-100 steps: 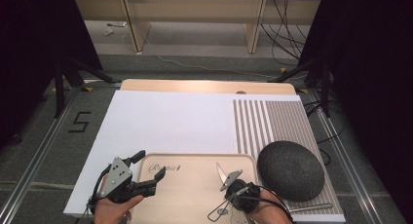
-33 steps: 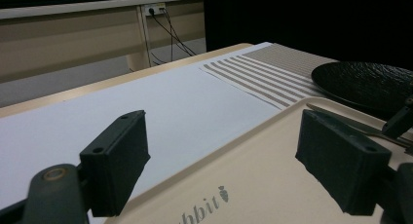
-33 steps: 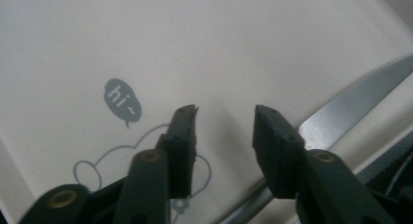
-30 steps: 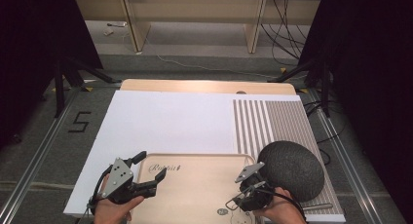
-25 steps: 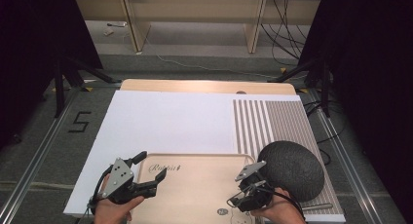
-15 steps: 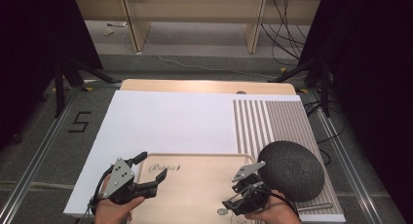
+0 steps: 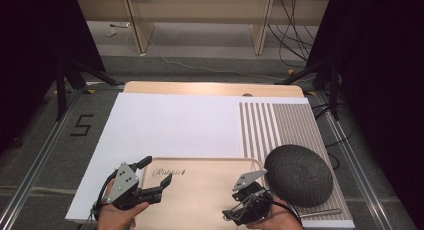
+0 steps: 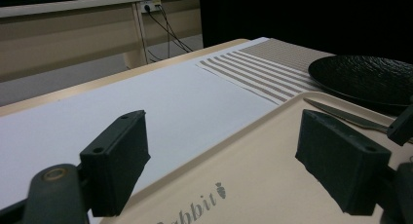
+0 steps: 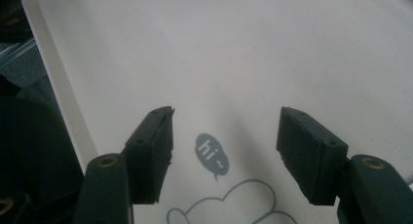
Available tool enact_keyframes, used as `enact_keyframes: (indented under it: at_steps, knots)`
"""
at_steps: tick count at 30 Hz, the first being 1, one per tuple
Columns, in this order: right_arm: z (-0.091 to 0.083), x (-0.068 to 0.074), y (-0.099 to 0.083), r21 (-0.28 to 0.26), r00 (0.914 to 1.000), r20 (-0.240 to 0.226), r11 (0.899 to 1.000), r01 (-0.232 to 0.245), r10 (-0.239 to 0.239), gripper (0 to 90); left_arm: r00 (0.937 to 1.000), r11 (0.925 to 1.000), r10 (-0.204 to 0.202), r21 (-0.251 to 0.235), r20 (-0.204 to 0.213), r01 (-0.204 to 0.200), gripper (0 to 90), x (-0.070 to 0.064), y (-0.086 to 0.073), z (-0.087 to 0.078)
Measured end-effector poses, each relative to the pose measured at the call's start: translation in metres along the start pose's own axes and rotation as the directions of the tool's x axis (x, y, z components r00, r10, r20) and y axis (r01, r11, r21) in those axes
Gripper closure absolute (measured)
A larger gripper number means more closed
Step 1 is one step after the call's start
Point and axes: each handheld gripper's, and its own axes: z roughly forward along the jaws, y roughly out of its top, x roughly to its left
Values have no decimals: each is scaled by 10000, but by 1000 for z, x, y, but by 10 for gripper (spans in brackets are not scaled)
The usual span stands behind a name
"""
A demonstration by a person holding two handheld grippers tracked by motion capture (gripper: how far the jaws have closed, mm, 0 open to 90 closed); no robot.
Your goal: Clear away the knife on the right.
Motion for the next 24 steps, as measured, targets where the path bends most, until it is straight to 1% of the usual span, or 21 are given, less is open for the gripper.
enact_keyframes:
  at_steps: [13, 14, 21, 24]
  knots:
    - [4, 7, 2, 75, 9996, -178, 9997, 231, -229, 392, 10000, 10000, 24, 48, 40, -24, 187, -1, 0, 1]
    - [5, 7, 2, 41, 9994, -204, 9996, 295, -294, 392, 10000, 10000, 33, 51, 46, -33, 187, -1, 0, 1]
    - [5, 10, 3, -74, 9990, -297, 9994, 326, -328, 394, 10000, 10000, 36, 56, 60, -37, 188, -1, 0, 1]
    - [5, 11, 4, -151, 9986, -440, 9995, 279, -285, 392, 10000, 10000, 40, 61, 64, -41, 189, -1, 0, 1]
